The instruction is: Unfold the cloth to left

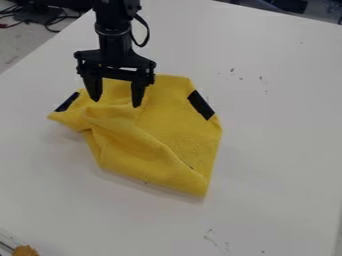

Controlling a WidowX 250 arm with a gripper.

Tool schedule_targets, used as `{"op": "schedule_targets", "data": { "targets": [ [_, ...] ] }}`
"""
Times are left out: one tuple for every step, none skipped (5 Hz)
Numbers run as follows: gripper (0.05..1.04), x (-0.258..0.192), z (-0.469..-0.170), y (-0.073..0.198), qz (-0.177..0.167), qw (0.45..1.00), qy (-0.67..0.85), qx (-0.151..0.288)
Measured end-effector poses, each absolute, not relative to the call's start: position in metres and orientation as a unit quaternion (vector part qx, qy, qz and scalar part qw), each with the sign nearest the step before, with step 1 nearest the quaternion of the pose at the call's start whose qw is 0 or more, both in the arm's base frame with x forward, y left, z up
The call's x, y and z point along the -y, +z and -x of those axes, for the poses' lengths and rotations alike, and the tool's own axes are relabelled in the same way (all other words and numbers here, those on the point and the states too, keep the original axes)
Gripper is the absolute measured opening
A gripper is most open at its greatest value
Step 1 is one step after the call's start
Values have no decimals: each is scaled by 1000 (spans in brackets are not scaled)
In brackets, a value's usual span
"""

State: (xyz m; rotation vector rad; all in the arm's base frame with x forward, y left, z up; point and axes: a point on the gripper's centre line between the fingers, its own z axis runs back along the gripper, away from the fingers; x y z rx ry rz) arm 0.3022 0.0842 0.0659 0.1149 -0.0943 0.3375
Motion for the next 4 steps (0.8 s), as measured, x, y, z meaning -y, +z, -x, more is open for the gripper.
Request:
{"op": "schedule_targets", "data": {
  "targets": [
    [1001,-83,-299,57,-54,983,171,33],
    [1001,-74,-292,48,-45,982,181,24],
    [1001,-64,-294,45,-30,983,179,30],
    [971,-59,-295,43,-10,983,178,35]
  ]
}}
